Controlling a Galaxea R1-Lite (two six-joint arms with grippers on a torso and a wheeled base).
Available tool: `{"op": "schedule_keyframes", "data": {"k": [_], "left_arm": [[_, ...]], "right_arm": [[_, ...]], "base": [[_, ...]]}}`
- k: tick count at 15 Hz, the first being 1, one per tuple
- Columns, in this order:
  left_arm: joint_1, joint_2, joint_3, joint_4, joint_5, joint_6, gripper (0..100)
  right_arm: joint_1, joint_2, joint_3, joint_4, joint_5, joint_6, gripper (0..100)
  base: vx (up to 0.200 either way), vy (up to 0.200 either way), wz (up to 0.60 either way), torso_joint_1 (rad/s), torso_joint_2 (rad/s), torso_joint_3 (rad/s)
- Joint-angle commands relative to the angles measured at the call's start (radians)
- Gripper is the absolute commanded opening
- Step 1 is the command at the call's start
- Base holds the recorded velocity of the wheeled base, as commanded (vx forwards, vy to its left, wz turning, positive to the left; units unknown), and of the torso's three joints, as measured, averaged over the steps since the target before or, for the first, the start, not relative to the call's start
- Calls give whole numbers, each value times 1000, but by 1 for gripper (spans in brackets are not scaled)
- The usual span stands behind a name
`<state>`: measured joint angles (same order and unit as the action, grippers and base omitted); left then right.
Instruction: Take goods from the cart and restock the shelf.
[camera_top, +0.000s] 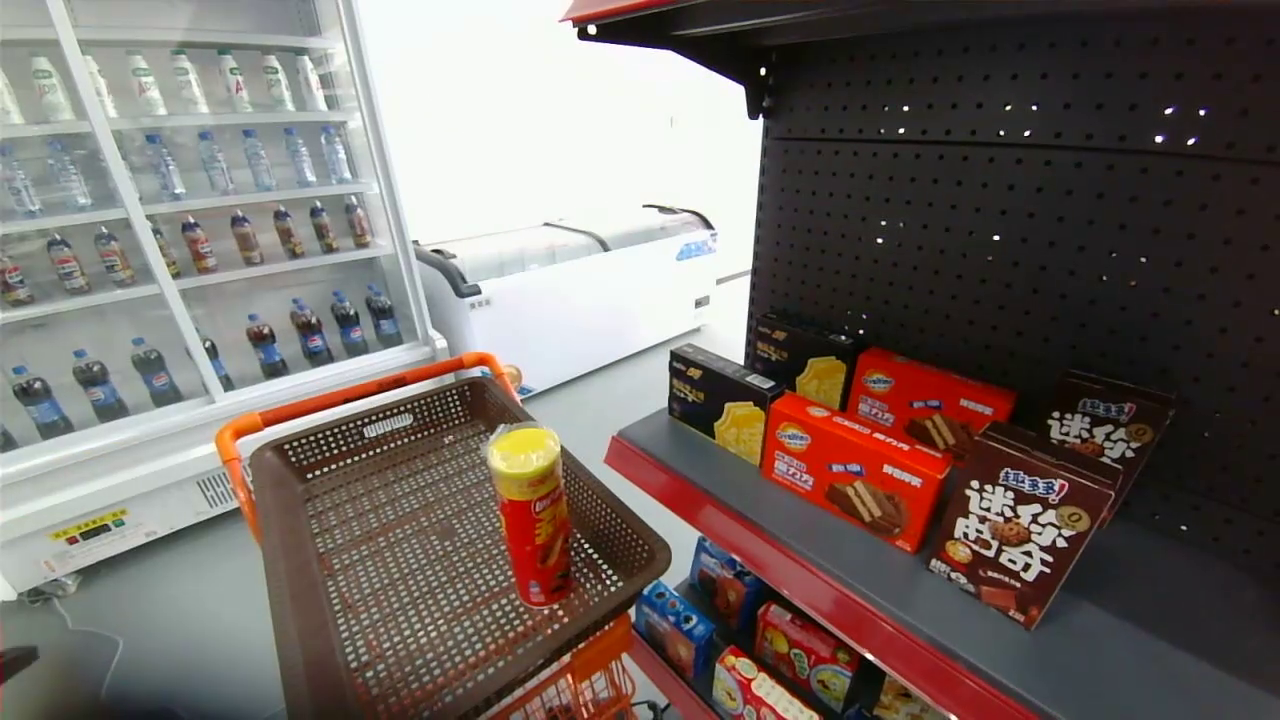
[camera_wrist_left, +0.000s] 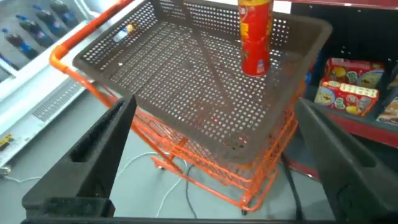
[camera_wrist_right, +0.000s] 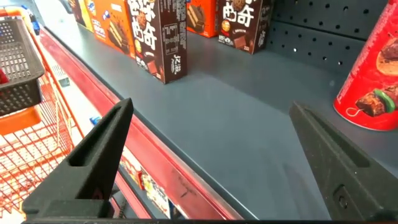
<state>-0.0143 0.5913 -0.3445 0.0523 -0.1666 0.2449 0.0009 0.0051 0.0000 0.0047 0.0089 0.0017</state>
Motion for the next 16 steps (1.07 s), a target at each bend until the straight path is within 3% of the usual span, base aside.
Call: {"op": "schedule_keyframes", "data": {"k": [1,4,6,10,14,16], "left_arm": [[-6,387,-130,-92,-67,4,100],[-19,601,-119,-310,-70,-3,100],[-89,780,-117,-502,-70,-6,100],[-121,972,-131,-658,-67,-12,100],[-165,1121,-131,-773,-64,-101,100],[-199,1179,-131,-810,-59,-127,100]], "right_arm": [[1,-1,0,0,0,0,100],[1,-1,0,0,0,0,100],[1,-1,0,0,0,0,100],[-1,-1,0,0,0,0,100],[1,-1,0,0,0,0,100],[1,-1,0,0,0,0,100]], "base": [[0,0,0,0,0,0],[0,0,0,0,0,0],[0,0,0,0,0,0],[0,0,0,0,0,0],[0,0,0,0,0,0],[0,0,0,0,0,0]]}}
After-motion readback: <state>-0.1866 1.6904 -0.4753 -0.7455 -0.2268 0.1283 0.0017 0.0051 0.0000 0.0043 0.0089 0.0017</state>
